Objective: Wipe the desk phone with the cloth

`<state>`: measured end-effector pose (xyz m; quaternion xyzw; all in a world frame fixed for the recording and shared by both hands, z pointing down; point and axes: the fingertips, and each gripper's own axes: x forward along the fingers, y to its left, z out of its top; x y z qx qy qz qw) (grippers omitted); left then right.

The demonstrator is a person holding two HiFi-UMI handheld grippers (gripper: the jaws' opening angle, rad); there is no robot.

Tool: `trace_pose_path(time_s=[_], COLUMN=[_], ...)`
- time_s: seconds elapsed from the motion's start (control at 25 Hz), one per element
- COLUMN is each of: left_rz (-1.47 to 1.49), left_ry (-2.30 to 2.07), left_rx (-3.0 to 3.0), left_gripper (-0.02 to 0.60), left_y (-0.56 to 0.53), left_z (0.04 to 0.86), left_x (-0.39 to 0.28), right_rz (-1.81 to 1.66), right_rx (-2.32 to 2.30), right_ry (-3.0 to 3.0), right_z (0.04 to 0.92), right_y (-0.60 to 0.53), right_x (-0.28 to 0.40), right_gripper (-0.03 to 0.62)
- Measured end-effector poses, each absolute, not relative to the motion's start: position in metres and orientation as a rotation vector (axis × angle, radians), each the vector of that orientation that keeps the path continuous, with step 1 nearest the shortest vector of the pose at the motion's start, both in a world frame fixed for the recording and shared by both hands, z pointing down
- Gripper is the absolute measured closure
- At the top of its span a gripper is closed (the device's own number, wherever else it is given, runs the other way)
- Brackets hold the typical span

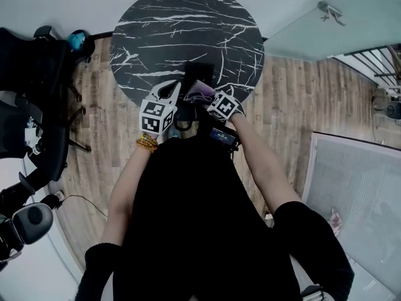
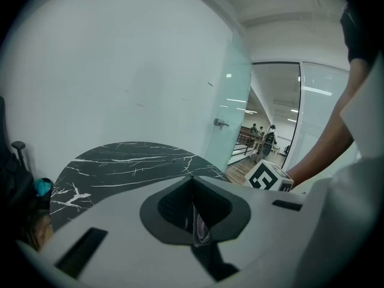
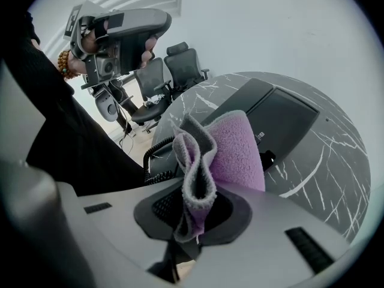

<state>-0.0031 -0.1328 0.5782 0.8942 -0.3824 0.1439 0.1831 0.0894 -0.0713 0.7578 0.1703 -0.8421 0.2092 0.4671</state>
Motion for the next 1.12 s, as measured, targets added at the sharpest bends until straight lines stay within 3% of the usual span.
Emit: trace_pose_path(time_s=[1.12], left_rz=[0.396], left_ry=[-1.131], left_rx=[2.563], left_gripper=[0.568], left_y=[-0.129], left_z=[0.563], left_x=[-0.005], right_rz=[0.656], right_rx=[0.356], right_ry=[-2.178], right_z=[0.742], right_y=[-0.053], right_x=[0.083], right_gripper=[0.539])
